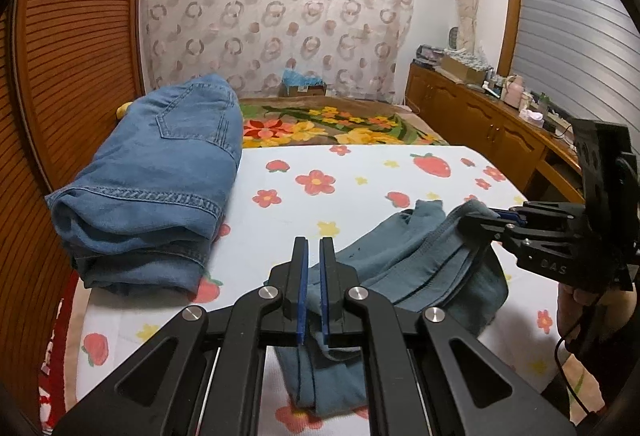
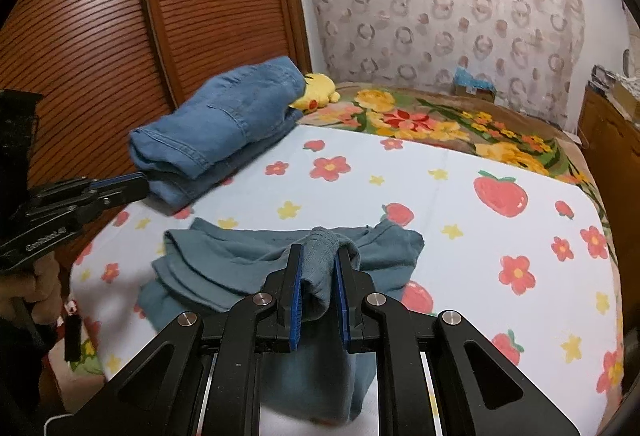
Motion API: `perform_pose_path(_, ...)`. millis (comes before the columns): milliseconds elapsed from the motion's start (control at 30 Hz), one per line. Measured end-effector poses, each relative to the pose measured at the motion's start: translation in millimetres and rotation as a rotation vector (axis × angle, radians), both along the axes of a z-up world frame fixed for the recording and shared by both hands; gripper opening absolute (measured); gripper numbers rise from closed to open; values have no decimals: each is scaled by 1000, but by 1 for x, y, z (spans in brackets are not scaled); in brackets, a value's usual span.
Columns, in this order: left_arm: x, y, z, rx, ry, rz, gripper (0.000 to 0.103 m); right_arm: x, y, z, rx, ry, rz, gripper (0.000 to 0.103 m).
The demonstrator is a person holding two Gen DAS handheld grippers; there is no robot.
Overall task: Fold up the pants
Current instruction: 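Lift the pinched hem with the left gripper and fold it over the shorts, then open the left gripper and smooth the folded shorts at the waistband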
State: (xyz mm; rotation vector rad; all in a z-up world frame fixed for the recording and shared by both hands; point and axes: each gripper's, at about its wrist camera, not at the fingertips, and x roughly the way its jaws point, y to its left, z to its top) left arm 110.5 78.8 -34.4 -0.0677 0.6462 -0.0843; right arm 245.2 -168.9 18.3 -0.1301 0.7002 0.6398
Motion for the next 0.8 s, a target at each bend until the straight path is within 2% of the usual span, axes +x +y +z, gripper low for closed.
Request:
perform_pose_path(100, 0, 0, -6, -11, 25, -14, 7, 4, 2, -2, 7, 15, -18, 16)
perform_pose_path(133, -1, 0, -8, -14, 36, -17, 7, 3, 1, -1, 8, 16, -24, 20)
perform_pose_path(167, -1, 0, -11, -17, 46, -20, 11, 2, 0, -2, 4, 14, -34, 25)
perform_pose_path(233, -4, 0, -17, -18, 67, -28, 26, -2, -5, 0, 16, 8, -38, 26)
perform_pose_path(300, -8, -1, -22, -19, 75, -40, 34, -7, -10, 4, 24, -4, -39, 29)
perform_pose_path(367, -13, -2, -25, -26, 76, -44, 41, -14, -15, 7, 20, -26, -42, 36)
perform_pose_path(467, -22, -1, -31, -41, 87, -46, 42, -24, -23, 6, 16, -31, -37, 41)
perform_pose_path(800, -25, -5, -51, -52, 131, -93, 42, -36, -26, -10, -10, 26, -2, 42)
